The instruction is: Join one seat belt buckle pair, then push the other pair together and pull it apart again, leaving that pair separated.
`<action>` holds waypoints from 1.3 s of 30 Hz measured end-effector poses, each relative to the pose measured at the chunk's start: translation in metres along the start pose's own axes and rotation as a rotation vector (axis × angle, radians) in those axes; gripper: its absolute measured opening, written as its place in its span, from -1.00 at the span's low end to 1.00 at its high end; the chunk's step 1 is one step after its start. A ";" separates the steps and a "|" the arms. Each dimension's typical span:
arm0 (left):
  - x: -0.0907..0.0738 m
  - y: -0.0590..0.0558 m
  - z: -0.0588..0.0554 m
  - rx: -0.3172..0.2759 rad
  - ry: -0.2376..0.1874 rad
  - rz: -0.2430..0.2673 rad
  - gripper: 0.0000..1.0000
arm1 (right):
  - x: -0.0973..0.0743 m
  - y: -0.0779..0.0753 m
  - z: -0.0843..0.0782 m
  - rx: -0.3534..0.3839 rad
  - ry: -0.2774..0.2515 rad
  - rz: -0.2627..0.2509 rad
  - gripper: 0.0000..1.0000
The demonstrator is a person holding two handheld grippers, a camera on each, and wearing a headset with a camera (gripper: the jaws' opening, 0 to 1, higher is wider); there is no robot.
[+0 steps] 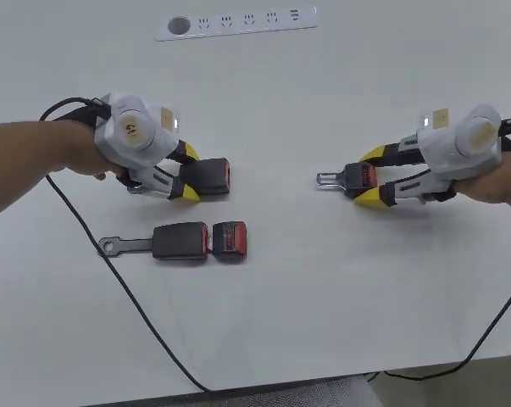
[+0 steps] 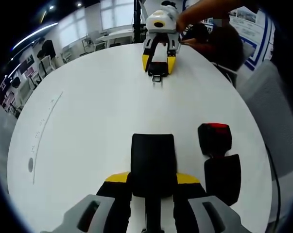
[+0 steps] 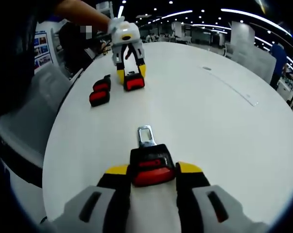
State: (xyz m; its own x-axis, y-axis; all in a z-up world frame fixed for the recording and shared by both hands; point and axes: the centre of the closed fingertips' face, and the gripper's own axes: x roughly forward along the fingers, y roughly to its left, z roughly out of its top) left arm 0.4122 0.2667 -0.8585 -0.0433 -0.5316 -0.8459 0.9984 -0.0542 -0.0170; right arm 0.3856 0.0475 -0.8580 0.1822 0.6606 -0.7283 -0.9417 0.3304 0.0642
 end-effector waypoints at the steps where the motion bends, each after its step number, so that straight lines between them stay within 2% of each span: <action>1: 0.000 0.000 0.000 0.010 0.001 -0.001 -0.32 | 0.000 0.000 0.000 -0.002 0.003 0.001 -0.26; 3: 0.000 -0.001 0.001 0.005 0.000 0.001 -0.32 | 0.000 0.002 0.000 -0.025 0.013 -0.003 -0.25; 5: 0.000 -0.001 0.002 0.010 -0.006 0.024 -0.31 | -0.001 0.001 0.000 0.001 0.012 -0.024 -0.24; 6: 0.000 -0.001 0.003 0.005 -0.008 0.035 -0.31 | -0.002 0.000 0.003 -0.002 -0.011 -0.041 -0.20; 8: -0.001 0.000 0.004 -0.044 -0.021 0.066 -0.24 | -0.005 -0.004 0.010 0.019 -0.058 -0.081 -0.04; 10: -0.005 0.001 0.012 -0.066 -0.063 0.089 -0.07 | -0.008 -0.007 0.014 0.046 -0.083 -0.110 0.13; 11: -0.009 0.005 0.017 -0.104 -0.096 0.119 0.01 | -0.009 -0.009 0.014 0.047 -0.083 -0.122 0.22; 14: -0.019 0.012 0.026 -0.177 -0.156 0.169 0.21 | -0.011 -0.010 0.017 0.068 -0.106 -0.169 0.31; 17: -0.028 0.015 0.028 -0.231 -0.177 0.218 0.36 | -0.012 -0.011 0.021 0.097 -0.129 -0.217 0.47; 20: -0.036 0.016 0.025 -0.276 -0.181 0.263 0.53 | -0.015 -0.011 0.028 0.127 -0.166 -0.265 0.52; 23: -0.045 0.015 0.027 -0.323 -0.231 0.310 0.64 | -0.016 -0.009 0.035 0.157 -0.190 -0.300 0.61; 26: -0.054 0.009 0.027 -0.419 -0.270 0.353 0.70 | -0.018 -0.005 0.041 0.161 -0.202 -0.338 0.71; 29: -0.061 -0.001 0.025 -0.452 -0.290 0.385 0.75 | -0.021 0.001 0.051 0.171 -0.238 -0.376 0.77; 31: -0.066 -0.007 0.023 -0.486 -0.303 0.409 0.78 | -0.023 0.006 0.054 0.178 -0.245 -0.396 0.79; 33: -0.071 -0.017 0.021 -0.520 -0.320 0.426 0.80 | -0.025 0.010 0.057 0.187 -0.263 -0.414 0.80; 37: -0.082 -0.034 0.013 -0.558 -0.328 0.468 0.86 | -0.025 0.020 0.063 0.193 -0.281 -0.427 0.87; 39: -0.090 -0.042 0.010 -0.594 -0.350 0.492 0.89 | -0.025 0.022 0.064 0.197 -0.289 -0.429 0.88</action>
State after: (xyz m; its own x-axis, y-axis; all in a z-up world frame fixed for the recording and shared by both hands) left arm 0.3739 0.3079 -0.7764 0.4898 -0.6147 -0.6182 0.7558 0.6529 -0.0504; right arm 0.3781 0.0816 -0.7943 0.6340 0.5880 -0.5022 -0.7002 0.7122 -0.0500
